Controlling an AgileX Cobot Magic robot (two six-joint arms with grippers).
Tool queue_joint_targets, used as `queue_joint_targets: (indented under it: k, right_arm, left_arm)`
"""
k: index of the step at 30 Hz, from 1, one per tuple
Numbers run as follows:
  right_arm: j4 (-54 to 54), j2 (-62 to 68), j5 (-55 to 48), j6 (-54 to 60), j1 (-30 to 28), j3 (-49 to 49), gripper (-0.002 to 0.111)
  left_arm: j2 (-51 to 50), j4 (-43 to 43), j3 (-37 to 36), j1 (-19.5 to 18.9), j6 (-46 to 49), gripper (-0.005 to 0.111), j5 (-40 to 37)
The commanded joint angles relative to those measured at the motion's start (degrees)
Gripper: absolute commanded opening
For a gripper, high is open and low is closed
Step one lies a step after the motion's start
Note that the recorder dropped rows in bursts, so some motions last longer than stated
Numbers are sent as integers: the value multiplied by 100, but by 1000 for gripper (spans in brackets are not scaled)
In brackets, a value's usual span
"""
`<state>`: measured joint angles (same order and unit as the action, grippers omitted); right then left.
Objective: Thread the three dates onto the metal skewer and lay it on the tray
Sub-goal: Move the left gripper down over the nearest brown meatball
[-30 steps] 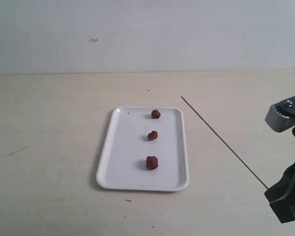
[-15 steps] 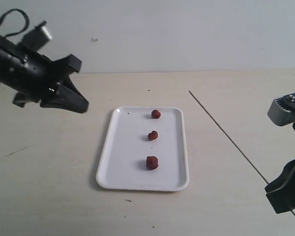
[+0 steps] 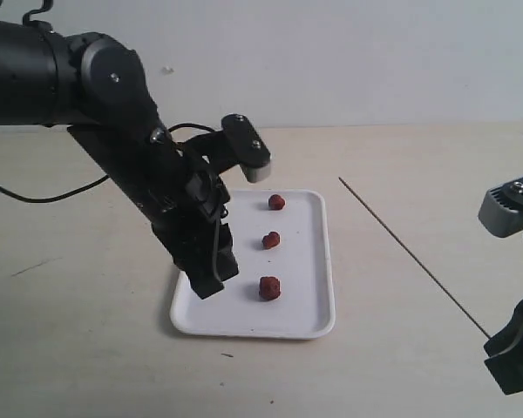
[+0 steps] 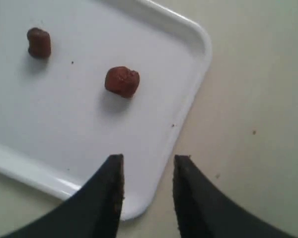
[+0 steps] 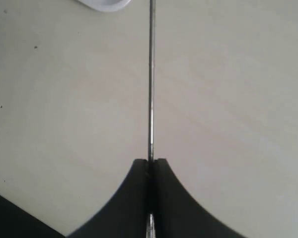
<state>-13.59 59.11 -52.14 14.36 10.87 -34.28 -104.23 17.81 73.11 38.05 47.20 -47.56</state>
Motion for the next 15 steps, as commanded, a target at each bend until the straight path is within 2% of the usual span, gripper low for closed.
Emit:
queue_joint_targets:
  k: [1, 5, 9, 15]
  right_arm:
    - [63, -42, 4, -1, -19, 27, 0]
    - [140, -42, -72, -176, -19, 27, 0]
    - [575, -42, -225, -539, -19, 27, 0]
    - [791, -29, -350, -702, -19, 27, 0]
  left_arm:
    - [-183, -614, 311, 239, 175, 36, -57]
    - [-536, -686, 557, 254, 411, 37, -245]
    - [-679, -675, 613, 265, 1387, 37, -189]
    - [-741, -630, 619, 447, 1872, 37, 437]
